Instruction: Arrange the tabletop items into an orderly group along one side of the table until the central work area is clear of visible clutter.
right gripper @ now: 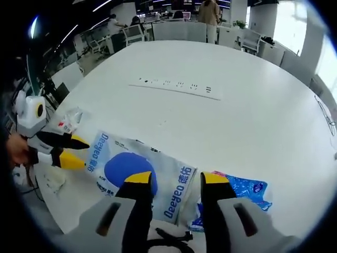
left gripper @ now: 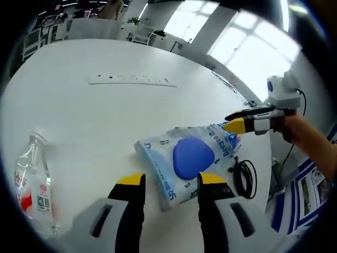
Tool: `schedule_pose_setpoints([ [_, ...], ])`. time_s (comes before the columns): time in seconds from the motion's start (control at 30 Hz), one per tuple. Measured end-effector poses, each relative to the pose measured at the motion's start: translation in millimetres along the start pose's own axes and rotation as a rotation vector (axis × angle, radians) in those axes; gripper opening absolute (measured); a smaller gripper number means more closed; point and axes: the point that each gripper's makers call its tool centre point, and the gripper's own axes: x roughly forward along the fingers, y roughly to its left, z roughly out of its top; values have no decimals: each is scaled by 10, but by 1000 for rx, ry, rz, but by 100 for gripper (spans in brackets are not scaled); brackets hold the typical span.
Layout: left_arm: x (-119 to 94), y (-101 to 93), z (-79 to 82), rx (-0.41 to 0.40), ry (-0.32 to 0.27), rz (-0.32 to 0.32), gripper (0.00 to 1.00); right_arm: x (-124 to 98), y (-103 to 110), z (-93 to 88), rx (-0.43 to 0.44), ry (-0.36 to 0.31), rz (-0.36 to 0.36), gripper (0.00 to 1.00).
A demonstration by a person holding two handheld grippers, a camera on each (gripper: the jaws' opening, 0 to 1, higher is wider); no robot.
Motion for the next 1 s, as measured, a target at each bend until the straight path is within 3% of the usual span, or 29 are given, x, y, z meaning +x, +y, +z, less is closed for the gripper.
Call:
schedule_pose_setpoints([
  [0.37, -234, -8, 131, 55, -44, -5, 51, -141, 126, 200, 4, -53, 31, 45],
  [0.63, -475, 0, 239, 62, -92, -16, 54, -238, 261, 370, 1, -96, 60, 49],
  [1.0, -822, 98, 258, 87, -118, 8, 59, -347, 491, 507, 12, -142, 129, 54],
])
